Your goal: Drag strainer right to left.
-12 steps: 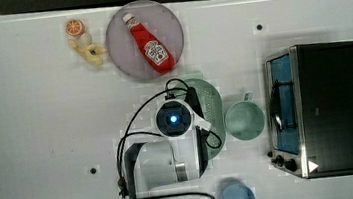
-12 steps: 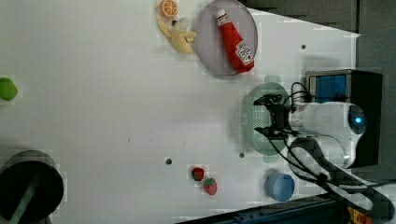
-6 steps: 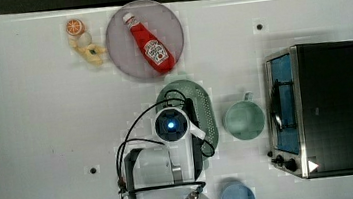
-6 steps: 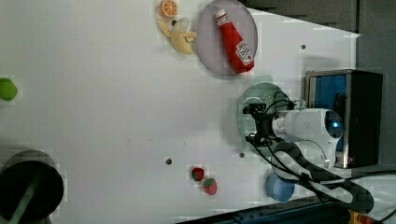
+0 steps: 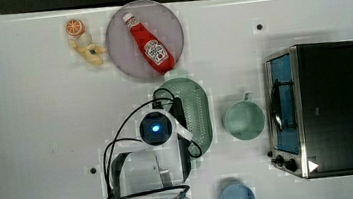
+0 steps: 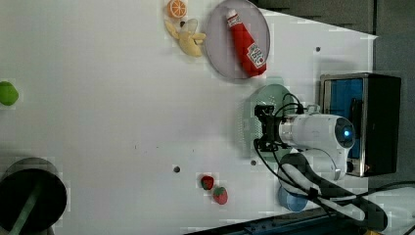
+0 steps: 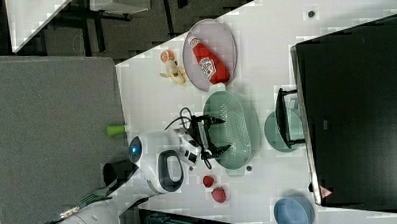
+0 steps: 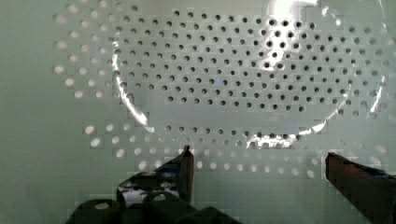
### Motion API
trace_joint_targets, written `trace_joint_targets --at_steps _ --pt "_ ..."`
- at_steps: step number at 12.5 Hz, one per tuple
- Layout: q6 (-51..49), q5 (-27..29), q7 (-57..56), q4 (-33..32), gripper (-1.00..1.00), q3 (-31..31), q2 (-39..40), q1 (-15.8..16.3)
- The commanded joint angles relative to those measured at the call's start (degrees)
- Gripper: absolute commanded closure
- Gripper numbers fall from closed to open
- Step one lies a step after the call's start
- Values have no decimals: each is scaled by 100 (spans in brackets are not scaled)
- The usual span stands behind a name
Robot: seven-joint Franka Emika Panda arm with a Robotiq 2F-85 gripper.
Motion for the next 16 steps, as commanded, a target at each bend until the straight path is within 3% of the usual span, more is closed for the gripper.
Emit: trace_joint_targets --at_steps 1,16 --pt "-56 -48 536 52 -100 126 -70 246" --pt "-952 -31 2727 1462 -100 416 665 1577"
